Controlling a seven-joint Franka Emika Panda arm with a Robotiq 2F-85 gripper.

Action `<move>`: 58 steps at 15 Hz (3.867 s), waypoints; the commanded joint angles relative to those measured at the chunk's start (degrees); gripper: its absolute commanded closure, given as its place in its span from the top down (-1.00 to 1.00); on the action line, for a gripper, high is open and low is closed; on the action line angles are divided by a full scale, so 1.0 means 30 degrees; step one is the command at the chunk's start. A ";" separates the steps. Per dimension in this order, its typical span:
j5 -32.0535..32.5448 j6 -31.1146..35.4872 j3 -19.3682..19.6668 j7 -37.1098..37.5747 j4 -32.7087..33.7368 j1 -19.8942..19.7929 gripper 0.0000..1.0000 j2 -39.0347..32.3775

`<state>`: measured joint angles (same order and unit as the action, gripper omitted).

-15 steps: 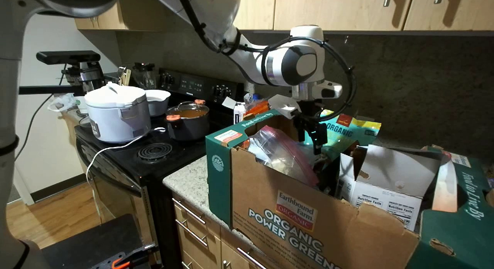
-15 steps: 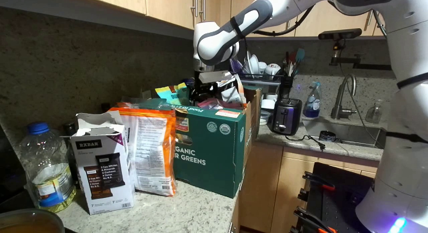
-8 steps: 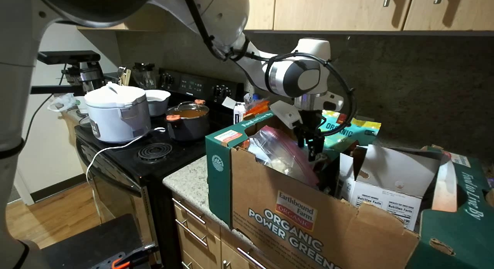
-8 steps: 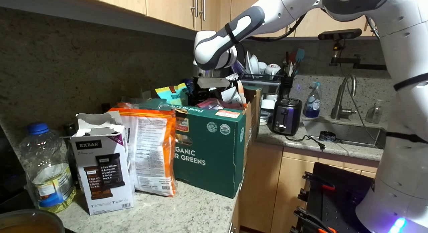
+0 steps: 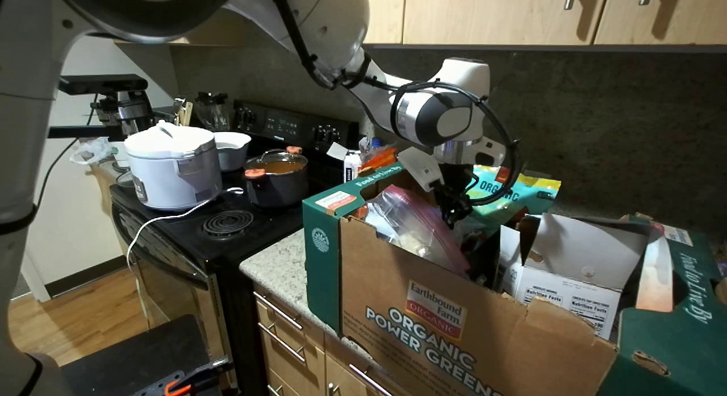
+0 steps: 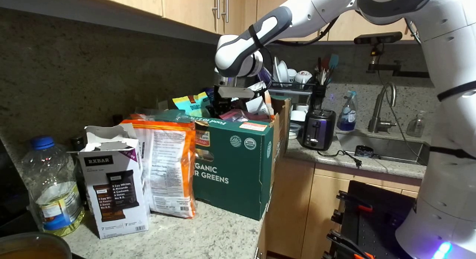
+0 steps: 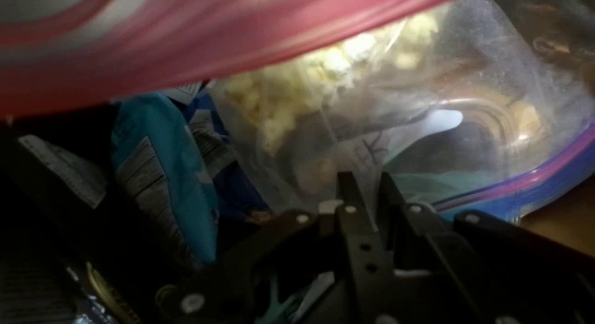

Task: Pick up the popcorn bag and plastic container from the bag and put them on the countertop.

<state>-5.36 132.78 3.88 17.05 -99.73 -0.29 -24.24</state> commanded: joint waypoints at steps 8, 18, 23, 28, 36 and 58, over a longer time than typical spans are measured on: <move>-0.0470 0.0272 -0.0329 -0.0202 -0.1171 0.0003 -1.00 0.2243; 0.0929 0.0246 -0.0406 0.0318 -0.2200 0.0858 -1.00 0.5186; 0.2646 0.0128 -0.0665 0.0701 -0.2046 0.1301 -1.00 0.6433; 0.4314 -0.0009 -0.1223 0.1154 -0.1901 0.1476 -1.00 0.7808; 0.6877 -0.0331 -0.2609 0.1891 -0.1451 0.1669 -1.00 0.9251; 0.7202 -0.2573 -0.4969 -0.0302 0.5143 0.4514 -1.00 0.4366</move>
<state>15.29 128.46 -11.14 17.90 -90.80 11.42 -7.37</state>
